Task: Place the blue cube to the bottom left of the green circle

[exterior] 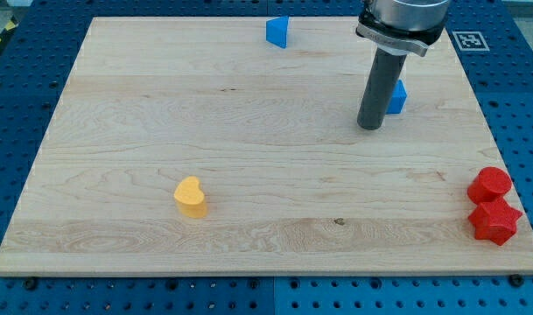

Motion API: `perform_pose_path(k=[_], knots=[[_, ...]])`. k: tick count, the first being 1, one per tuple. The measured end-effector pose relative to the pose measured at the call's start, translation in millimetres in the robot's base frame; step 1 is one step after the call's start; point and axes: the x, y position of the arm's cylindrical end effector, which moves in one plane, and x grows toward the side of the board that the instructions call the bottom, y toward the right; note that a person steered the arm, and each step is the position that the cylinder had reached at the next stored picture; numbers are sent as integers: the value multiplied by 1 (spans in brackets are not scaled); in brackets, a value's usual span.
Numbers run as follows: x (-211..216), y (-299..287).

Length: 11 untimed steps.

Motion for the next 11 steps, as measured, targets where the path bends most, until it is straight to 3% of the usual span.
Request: perform_pose_path(k=[8, 9, 11], knots=[[-20, 33], [-53, 41], [-65, 48]])
